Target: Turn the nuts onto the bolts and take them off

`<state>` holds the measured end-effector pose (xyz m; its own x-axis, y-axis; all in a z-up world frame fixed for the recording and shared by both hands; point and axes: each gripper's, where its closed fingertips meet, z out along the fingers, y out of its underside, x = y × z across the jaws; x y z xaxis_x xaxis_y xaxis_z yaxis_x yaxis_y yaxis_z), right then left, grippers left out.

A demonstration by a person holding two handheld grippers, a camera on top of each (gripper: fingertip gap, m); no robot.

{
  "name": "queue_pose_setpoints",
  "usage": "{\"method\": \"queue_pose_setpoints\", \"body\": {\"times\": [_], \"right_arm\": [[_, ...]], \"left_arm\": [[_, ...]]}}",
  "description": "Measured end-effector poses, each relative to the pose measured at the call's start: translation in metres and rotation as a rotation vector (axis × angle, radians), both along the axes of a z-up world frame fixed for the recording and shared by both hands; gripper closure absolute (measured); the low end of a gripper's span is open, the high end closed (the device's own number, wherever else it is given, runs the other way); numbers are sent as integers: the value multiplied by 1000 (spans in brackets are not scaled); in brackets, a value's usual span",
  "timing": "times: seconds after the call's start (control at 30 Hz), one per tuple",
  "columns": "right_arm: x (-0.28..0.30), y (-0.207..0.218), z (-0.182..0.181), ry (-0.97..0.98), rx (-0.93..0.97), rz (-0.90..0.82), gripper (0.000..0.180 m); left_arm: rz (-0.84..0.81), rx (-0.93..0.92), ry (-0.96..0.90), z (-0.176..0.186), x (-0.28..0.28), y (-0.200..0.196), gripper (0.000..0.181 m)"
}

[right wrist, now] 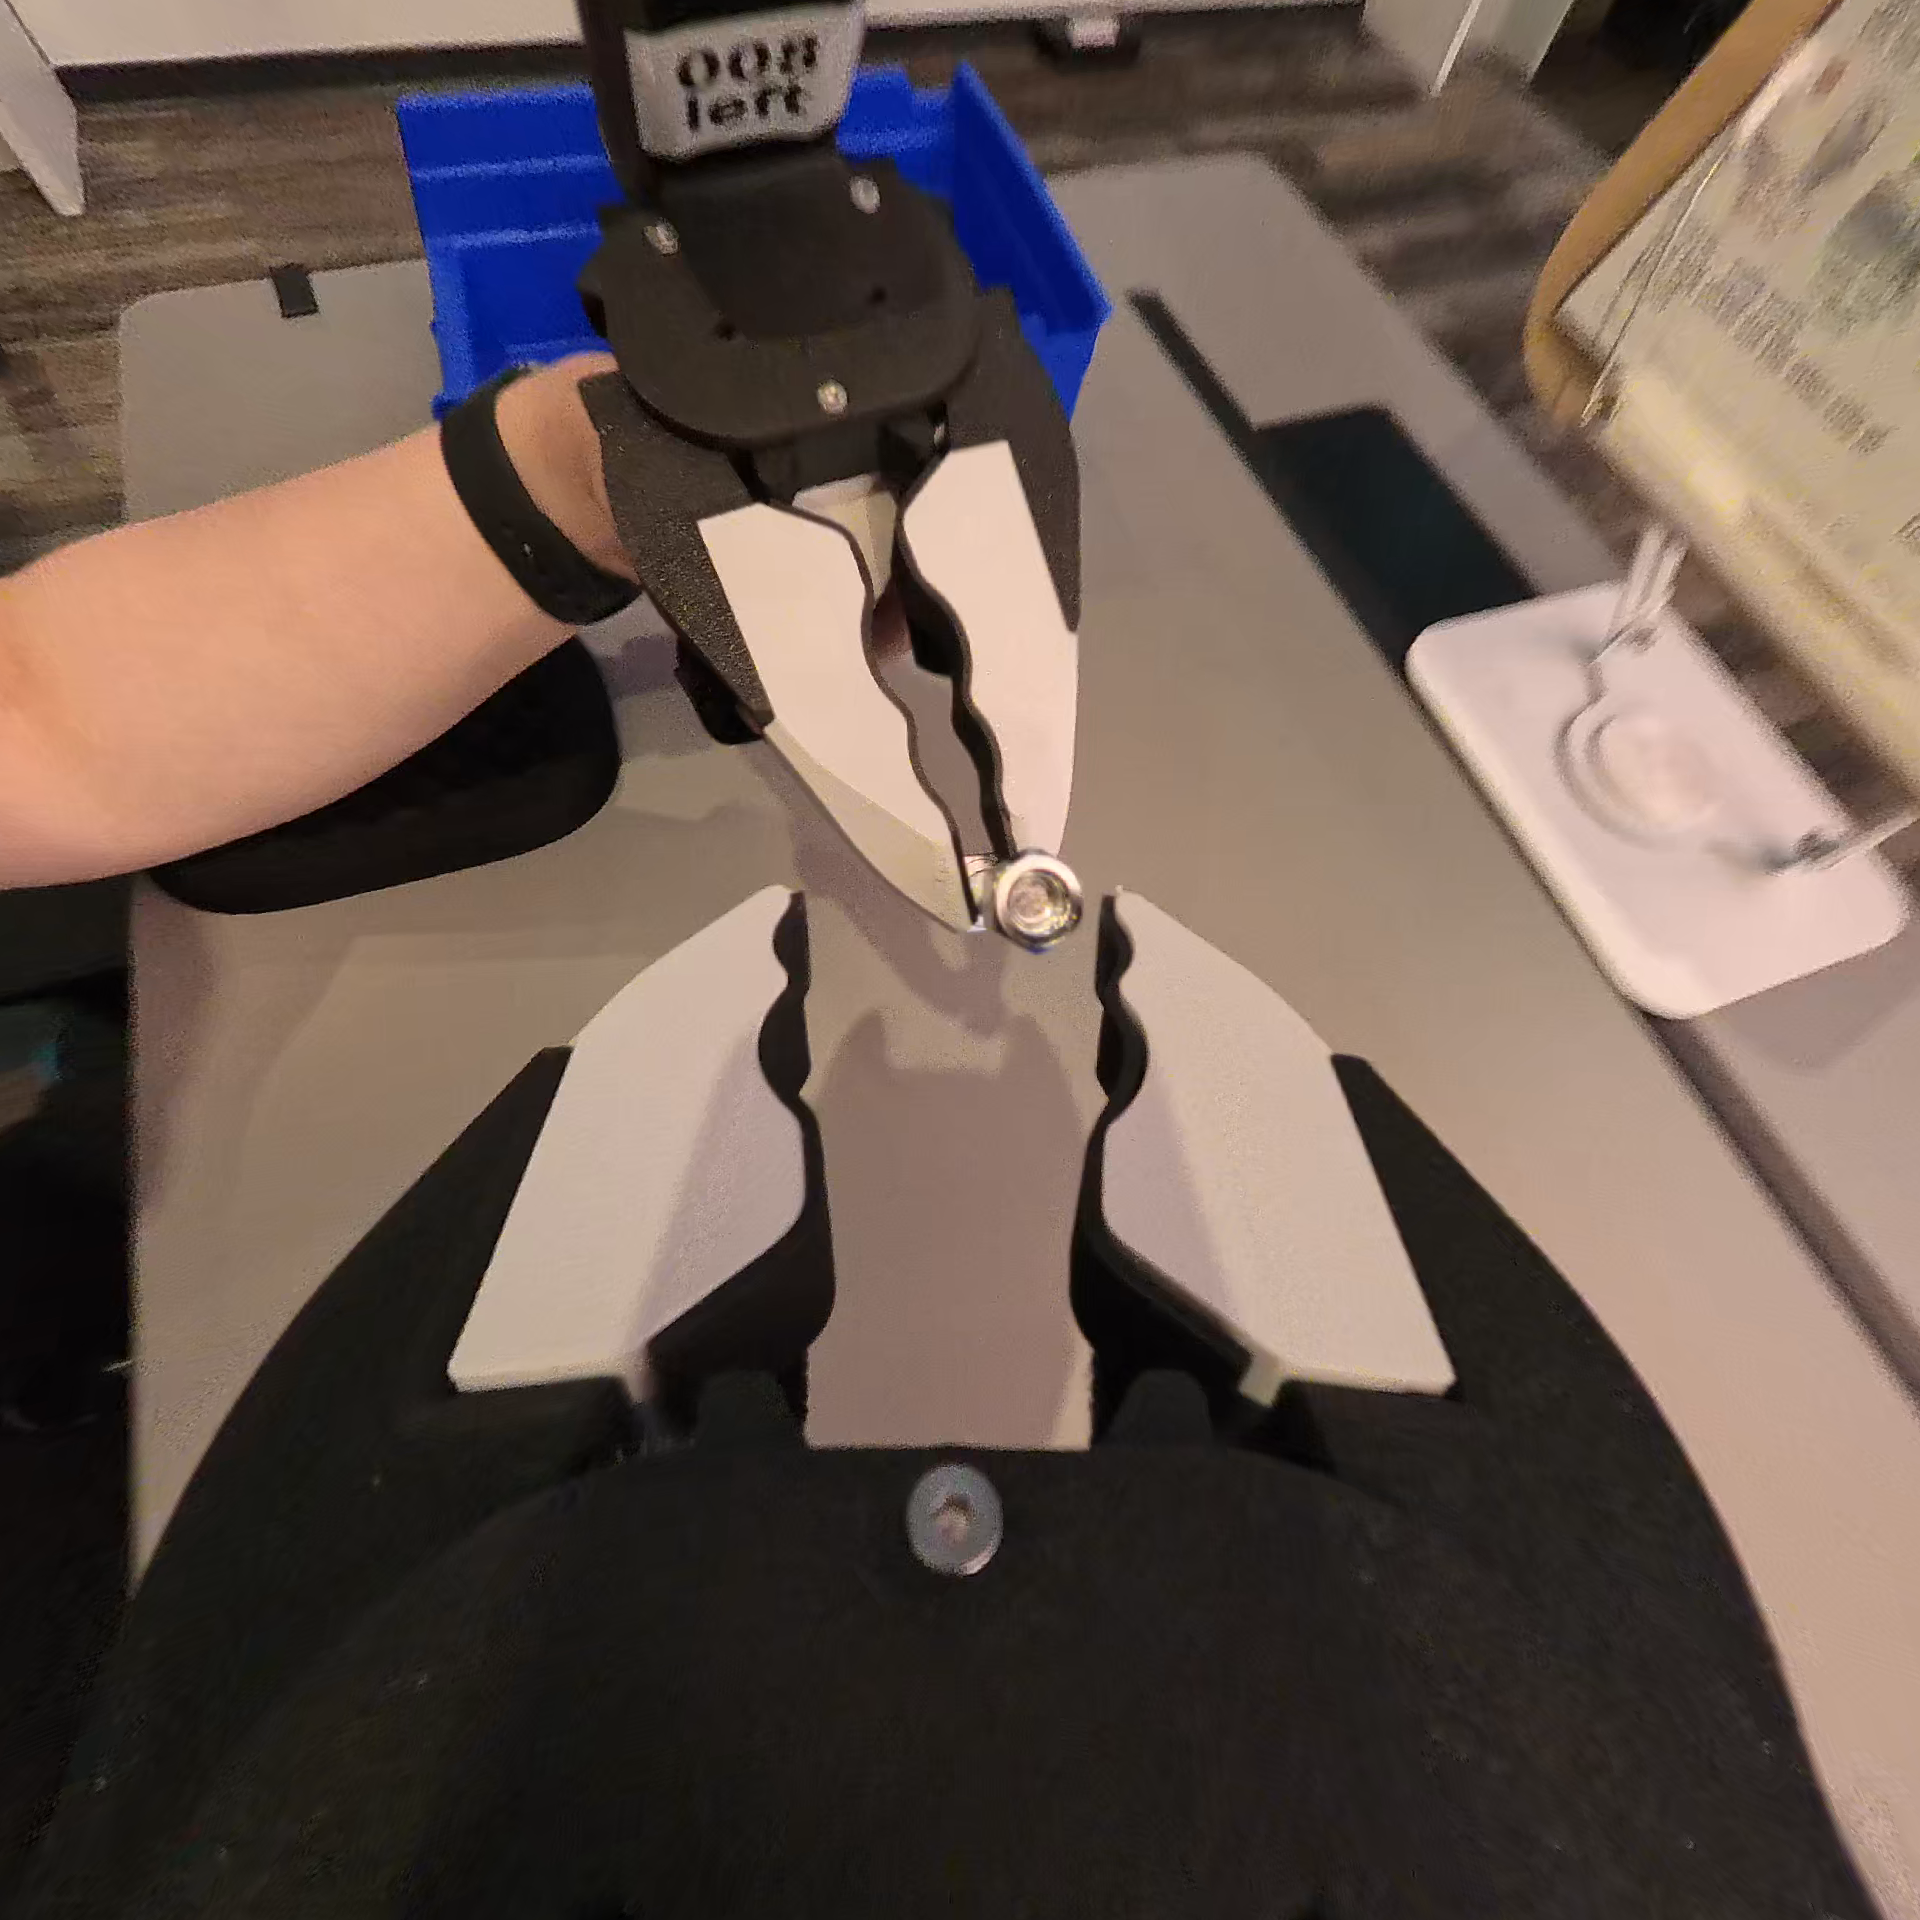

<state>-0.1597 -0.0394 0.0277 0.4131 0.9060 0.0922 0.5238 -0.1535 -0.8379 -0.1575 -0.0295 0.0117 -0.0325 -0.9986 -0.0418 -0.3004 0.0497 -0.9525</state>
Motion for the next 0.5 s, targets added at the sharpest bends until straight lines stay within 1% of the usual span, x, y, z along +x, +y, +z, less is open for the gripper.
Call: {"method": "queue_pose_setpoints", "body": {"times": [0.07, 0.13, 0.23, 0.33, 0.37, 0.5], "right_arm": [[1, 5, 17, 52, 135, 12, 126], [0, 9, 32, 120, 221, 24, 130], [-11, 5, 45, 227, 233, 108, 126], [-20, 10, 60, 337, 268, 129, 120], [-23, 12, 63, 356, 276, 137, 116], [-39, 10, 64, 368, 281, 243, 111]], "left_arm": [[-1, -18, -75, 11, -3, 2, 172], [15, -18, -132, 20, -6, 6, 172], [37, 9, -214, 33, -9, 9, 172], [37, 24, -280, 45, -13, 8, 172], [37, 26, -293, 47, -14, 8, 172], [40, 26, -350, 56, -19, 9, 172]]}}
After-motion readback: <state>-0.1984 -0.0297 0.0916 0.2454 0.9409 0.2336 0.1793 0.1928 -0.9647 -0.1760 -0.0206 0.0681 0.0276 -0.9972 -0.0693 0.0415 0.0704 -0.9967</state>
